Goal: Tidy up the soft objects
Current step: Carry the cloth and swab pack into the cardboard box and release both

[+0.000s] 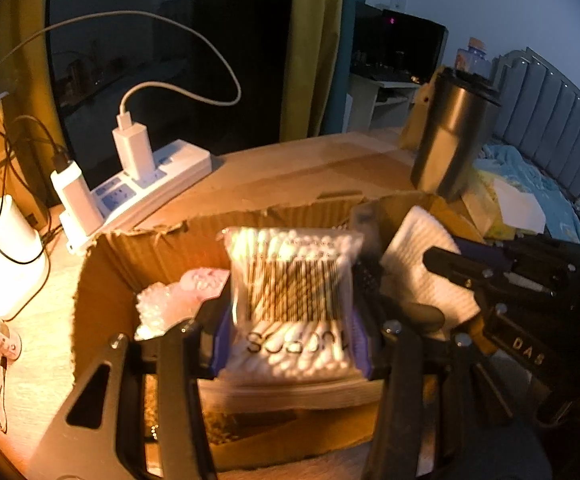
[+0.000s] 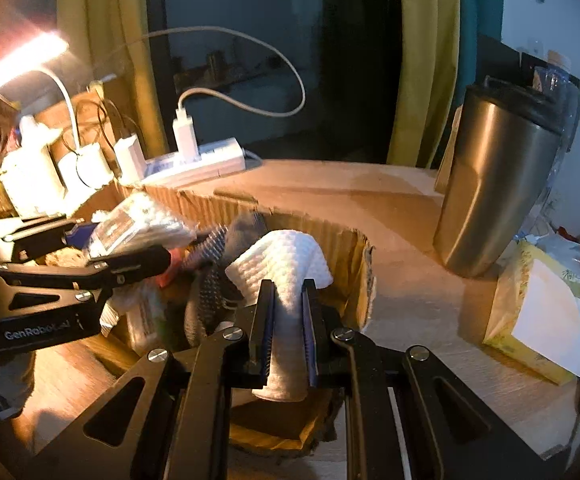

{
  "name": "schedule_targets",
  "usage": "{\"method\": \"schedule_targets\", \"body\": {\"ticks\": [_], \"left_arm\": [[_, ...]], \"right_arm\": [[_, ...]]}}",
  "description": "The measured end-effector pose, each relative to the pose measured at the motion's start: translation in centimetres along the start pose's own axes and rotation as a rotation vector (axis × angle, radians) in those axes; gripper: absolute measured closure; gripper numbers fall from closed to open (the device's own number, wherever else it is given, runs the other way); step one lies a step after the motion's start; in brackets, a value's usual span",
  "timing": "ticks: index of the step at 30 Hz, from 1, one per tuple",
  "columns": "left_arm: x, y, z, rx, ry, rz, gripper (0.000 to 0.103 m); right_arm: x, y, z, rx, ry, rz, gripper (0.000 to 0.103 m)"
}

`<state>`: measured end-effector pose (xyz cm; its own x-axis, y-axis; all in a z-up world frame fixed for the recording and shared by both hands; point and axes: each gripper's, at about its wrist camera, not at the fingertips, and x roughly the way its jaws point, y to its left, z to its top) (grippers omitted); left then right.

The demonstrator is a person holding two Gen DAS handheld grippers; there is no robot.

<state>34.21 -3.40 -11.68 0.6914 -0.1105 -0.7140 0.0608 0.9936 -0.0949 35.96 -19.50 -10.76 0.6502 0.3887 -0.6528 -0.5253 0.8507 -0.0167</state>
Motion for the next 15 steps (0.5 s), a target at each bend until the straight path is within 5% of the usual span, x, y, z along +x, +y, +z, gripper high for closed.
{"method": "schedule_targets", "body": {"ticks": [9, 12, 13, 15], "left_arm": [[0.91, 0.45, 0.17, -0.026, 0.033, -0.014, 0.049], [0.92, 0.65, 0.26, -0.036, 0.042, -0.024, 0.048], [0.84, 0.72, 0.27, -0.040, 0.042, -0.027, 0.045], [0.57, 0.86, 0.30, -0.046, 0.038, -0.031, 0.020]], "right_arm": [[0.35, 0.57, 0.01, -0.023, 0.016, -0.015, 0.086], [0.18, 0.51, 0.19, -0.012, 0.014, -0.003, 0.073], [0.00, 0.47, 0.25, -0.007, 0.011, 0.000, 0.065], [-0.41, 0.43, 0.34, -0.002, 0.008, 0.000, 0.057]]}}
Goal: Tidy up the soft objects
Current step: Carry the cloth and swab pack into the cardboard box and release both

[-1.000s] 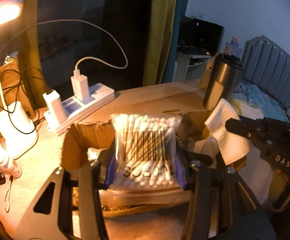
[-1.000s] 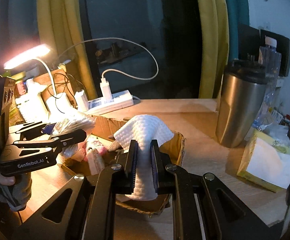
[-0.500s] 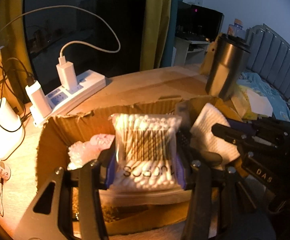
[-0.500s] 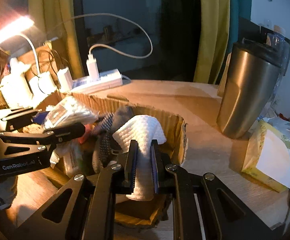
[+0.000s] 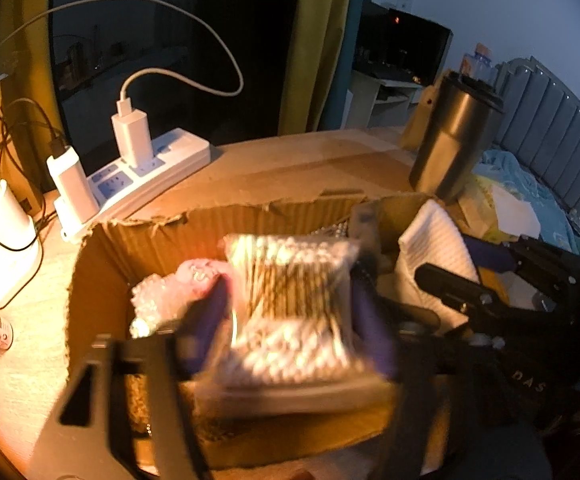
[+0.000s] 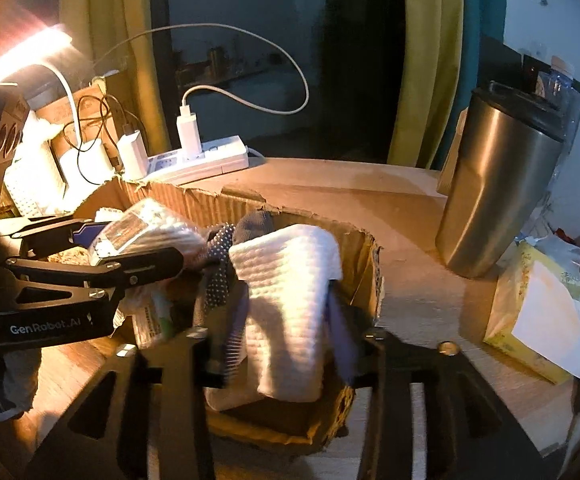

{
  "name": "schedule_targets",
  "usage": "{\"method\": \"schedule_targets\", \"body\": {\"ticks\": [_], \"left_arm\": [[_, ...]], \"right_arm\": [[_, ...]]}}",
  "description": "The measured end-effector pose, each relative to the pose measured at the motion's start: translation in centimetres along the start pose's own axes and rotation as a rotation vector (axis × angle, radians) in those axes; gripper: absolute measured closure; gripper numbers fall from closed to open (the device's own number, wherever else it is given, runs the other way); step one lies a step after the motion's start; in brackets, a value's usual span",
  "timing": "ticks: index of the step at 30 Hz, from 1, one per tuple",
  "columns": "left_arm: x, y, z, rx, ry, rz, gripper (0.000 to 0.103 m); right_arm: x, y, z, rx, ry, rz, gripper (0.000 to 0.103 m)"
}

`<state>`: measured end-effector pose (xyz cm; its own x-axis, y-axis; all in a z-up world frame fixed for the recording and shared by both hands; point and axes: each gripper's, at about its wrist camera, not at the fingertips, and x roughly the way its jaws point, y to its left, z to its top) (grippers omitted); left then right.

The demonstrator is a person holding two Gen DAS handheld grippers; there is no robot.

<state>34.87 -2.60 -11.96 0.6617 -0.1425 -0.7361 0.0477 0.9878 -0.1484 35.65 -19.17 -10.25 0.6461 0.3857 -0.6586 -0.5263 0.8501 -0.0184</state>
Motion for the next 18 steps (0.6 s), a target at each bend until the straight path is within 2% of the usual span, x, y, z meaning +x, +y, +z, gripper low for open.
{"method": "schedule_targets", "body": {"ticks": [13, 18], "left_arm": [[-4.0, 0.4, -0.2, -0.025, -0.093, -0.001, 0.019], [-5.7, 0.5, -0.4, -0.031, -0.122, -0.005, 0.016]], "right_arm": [[-3.1, 1.2, 0.4, 0.010, -0.027, -0.030, 0.053], [-4.6, 1.9, 0.5, 0.009, -0.042, -0.039, 0.051]]}}
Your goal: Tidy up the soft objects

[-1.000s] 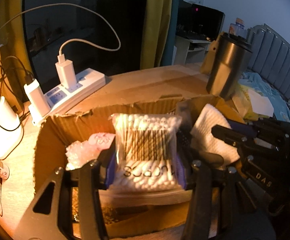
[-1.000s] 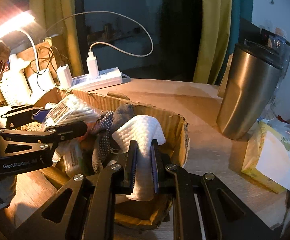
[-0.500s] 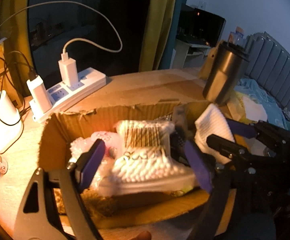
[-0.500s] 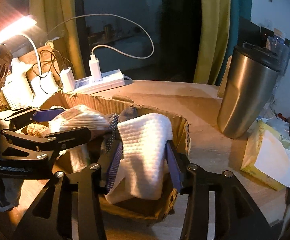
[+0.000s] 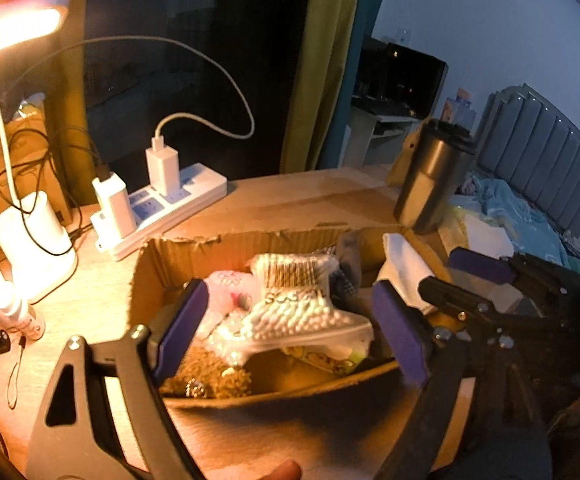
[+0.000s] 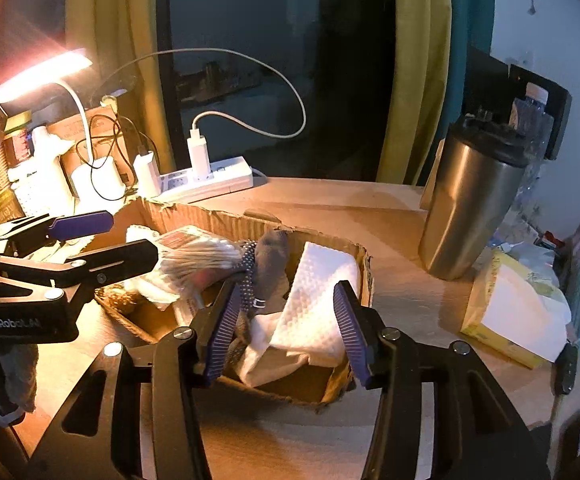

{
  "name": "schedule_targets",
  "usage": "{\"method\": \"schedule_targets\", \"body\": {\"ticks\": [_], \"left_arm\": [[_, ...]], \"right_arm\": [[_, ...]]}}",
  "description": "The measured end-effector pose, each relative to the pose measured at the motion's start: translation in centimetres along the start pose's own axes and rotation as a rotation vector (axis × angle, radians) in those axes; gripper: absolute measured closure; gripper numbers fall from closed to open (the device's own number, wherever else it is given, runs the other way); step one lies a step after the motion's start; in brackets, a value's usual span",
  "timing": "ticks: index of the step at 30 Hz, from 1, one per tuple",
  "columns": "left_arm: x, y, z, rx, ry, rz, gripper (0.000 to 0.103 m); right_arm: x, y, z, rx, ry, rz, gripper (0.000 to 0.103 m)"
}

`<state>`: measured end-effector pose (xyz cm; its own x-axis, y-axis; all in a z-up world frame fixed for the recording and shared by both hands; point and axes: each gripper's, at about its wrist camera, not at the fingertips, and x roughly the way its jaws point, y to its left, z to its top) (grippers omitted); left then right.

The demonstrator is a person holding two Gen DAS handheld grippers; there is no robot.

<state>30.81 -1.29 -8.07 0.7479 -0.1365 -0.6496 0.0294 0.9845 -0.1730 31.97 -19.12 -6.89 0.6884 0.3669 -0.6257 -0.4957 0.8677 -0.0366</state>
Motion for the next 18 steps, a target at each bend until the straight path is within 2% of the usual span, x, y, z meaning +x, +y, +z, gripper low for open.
{"method": "schedule_targets", "body": {"ticks": [2, 13, 15, 18], "left_arm": [[-0.7, -0.1, 0.0, 0.002, -0.012, 0.000, 0.012], [-5.5, -0.2, -0.4, 0.008, -0.085, 0.001, 0.011], [-6.5, -0.2, -0.6, 0.011, -0.100, 0.003, 0.005], [-7.8, -0.2, -0.9, 0.011, -0.116, 0.004, 0.003]], "right_arm": [[-0.6, 0.1, -0.1, 0.001, -0.006, -0.002, 0.049], [-4.6, 1.8, -0.1, 0.004, -0.051, -0.029, 0.043], [-5.4, 2.3, -0.2, 0.001, -0.060, -0.033, 0.040], [-6.4, 2.9, -0.3, -0.004, -0.071, -0.038, 0.038]]}}
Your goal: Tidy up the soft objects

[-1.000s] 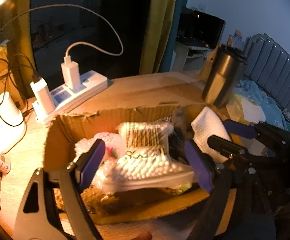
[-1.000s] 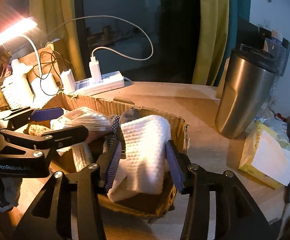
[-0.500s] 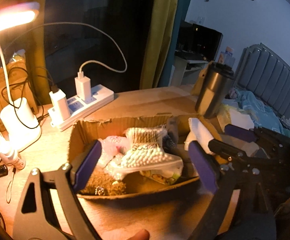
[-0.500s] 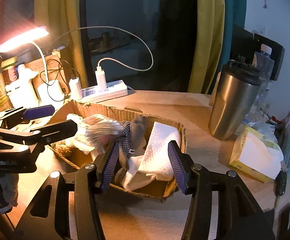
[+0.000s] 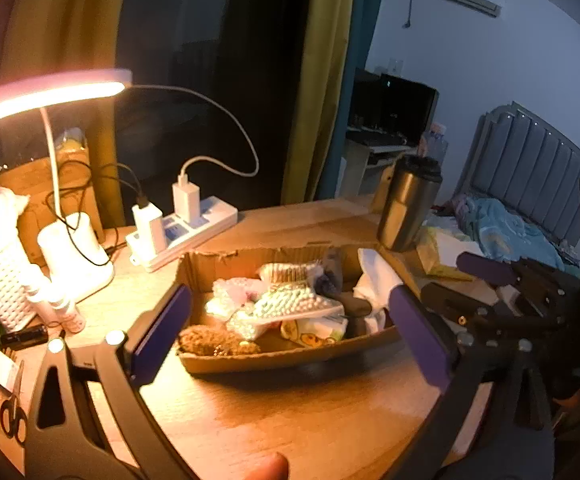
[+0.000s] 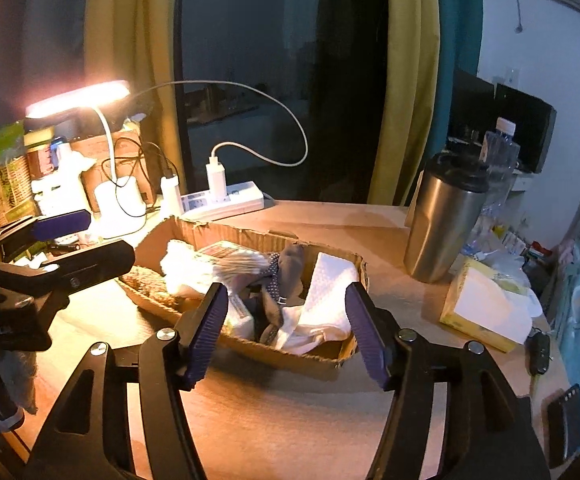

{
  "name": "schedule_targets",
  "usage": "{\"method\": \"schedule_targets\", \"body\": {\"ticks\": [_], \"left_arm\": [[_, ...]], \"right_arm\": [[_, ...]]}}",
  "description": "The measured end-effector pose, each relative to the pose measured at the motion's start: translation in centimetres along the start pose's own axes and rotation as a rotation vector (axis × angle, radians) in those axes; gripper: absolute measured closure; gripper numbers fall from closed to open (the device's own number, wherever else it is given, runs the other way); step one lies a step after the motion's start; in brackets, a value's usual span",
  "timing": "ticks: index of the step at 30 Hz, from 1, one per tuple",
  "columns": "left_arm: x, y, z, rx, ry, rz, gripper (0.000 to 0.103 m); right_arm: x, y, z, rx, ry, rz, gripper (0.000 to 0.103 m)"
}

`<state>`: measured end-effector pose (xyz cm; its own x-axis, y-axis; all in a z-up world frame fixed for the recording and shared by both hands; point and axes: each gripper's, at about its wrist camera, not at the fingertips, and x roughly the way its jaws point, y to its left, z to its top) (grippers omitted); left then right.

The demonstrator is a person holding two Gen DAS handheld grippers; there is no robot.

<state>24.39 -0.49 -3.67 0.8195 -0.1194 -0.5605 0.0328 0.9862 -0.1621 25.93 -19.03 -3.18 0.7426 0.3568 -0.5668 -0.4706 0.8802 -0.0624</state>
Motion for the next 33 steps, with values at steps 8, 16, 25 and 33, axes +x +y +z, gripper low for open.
{"method": "schedule_targets", "body": {"ticks": [8, 16, 25, 33], "left_arm": [[-3.8, -0.1, -0.4, 0.007, -0.049, 0.005, 0.002], [-6.9, -0.7, -0.9, 0.022, -0.083, 0.002, 0.002], [-10.1, -1.7, -1.0, 0.037, -0.121, -0.002, 0.002], [-13.1, -2.7, -1.2, 0.048, -0.152, 0.006, 0.002]], "right_arm": [[-3.3, 1.3, -0.6, 0.000, -0.034, -0.019, 0.036], [-6.1, 2.2, -1.0, 0.004, -0.066, -0.035, 0.036], [-9.9, 2.8, -1.4, 0.006, -0.115, -0.058, 0.036], [-12.9, 3.1, -1.8, 0.008, -0.152, -0.072, 0.036]]}}
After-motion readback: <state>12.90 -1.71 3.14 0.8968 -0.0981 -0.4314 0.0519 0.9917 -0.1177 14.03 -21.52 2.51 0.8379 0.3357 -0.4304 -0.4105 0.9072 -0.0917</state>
